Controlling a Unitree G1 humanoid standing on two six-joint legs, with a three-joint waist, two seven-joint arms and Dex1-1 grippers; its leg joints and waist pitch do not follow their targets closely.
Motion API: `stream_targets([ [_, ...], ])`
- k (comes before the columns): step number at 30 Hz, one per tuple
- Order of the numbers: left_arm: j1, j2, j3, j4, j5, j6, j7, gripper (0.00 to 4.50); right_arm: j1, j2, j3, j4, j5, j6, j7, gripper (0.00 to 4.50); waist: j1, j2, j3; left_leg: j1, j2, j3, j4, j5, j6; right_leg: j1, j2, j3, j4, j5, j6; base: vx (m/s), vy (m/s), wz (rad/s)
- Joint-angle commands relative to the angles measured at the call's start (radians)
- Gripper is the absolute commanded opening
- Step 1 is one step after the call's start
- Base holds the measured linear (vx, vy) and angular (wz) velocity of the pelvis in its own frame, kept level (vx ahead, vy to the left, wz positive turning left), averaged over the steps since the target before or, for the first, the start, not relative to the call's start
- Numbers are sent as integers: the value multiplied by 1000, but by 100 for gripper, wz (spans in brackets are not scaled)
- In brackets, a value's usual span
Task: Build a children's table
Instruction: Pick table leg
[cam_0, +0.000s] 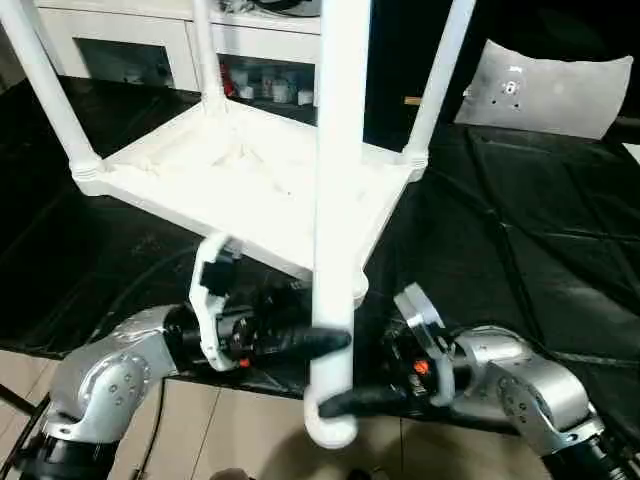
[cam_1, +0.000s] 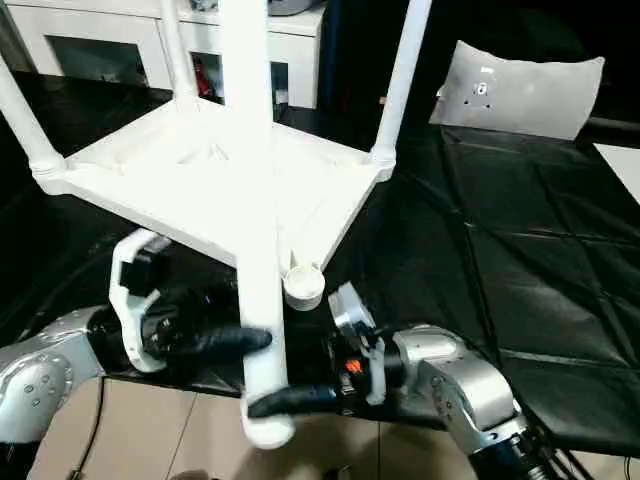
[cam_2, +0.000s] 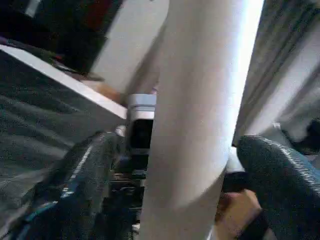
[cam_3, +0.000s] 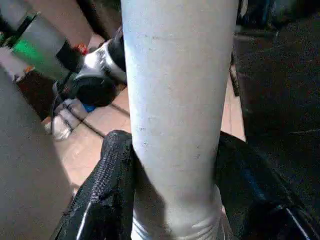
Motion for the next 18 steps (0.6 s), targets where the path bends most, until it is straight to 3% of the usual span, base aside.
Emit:
stream_targets([
  [1,-17,6,-1,1,-28,21,-19,403,-23,-8,-13,-12,24,9,24,193,5,14,-59,-6,10,10,-74,-221,54,59,-65,45,-90,-476,-101,0,0,0],
  [14,-12,1,-14,1,-47,48,-44,292,-49,-2,-15,5,25,5,44,193,5,11,-59,-5,12,9,-75,-216,55,61,-65,44,-90,-474,-103,0,0,0],
  [18,-10,-3,-7,6,-46,43,-39,267,-48,0,-15,6,24,2,45,193,4,10,-58,-4,10,9,-75,-225,54,59,-65,43,-95,-507,-88,0,0,0],
])
